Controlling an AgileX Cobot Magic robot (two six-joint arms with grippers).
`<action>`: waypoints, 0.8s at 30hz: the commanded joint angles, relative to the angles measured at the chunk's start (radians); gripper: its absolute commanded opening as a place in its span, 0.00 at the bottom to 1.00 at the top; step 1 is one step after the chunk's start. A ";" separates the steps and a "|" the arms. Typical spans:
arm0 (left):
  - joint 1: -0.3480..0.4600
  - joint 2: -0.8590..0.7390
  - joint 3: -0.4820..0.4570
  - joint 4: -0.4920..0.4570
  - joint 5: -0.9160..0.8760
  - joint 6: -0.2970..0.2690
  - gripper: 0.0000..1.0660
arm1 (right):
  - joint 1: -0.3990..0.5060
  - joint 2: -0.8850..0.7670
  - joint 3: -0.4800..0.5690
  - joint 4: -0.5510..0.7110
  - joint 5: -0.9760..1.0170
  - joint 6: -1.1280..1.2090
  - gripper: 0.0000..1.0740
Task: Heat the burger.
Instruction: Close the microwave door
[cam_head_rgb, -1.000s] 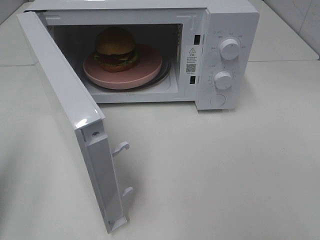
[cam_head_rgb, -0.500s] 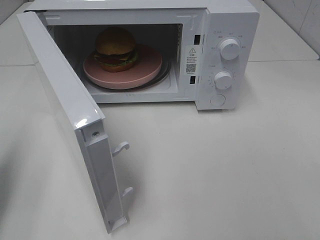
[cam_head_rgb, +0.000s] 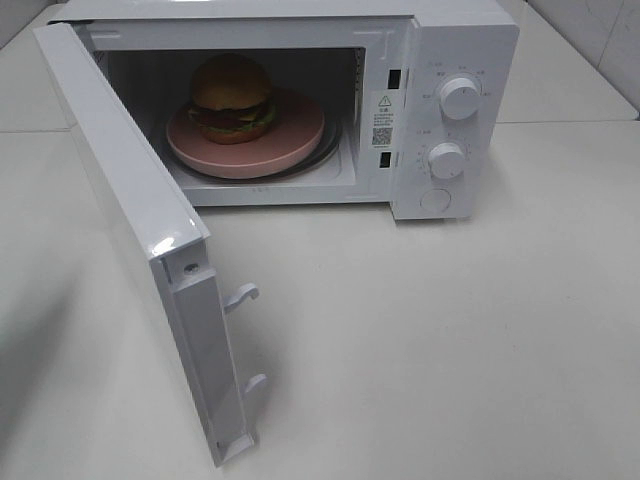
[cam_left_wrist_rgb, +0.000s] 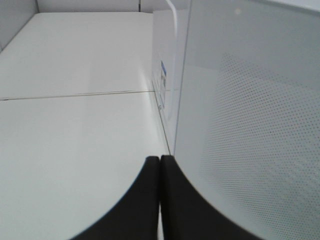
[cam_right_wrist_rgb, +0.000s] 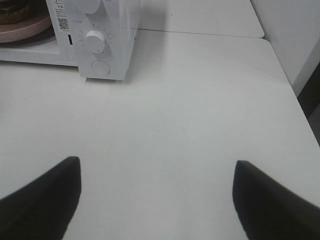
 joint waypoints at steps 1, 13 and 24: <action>0.000 0.080 -0.054 0.088 -0.056 -0.088 0.00 | -0.004 -0.035 0.002 -0.005 -0.013 0.006 0.70; 0.000 0.272 -0.131 0.195 -0.183 -0.167 0.00 | -0.004 -0.035 0.002 -0.005 -0.013 0.006 0.70; -0.127 0.405 -0.240 0.163 -0.183 -0.142 0.00 | -0.004 -0.035 0.002 -0.005 -0.013 0.006 0.70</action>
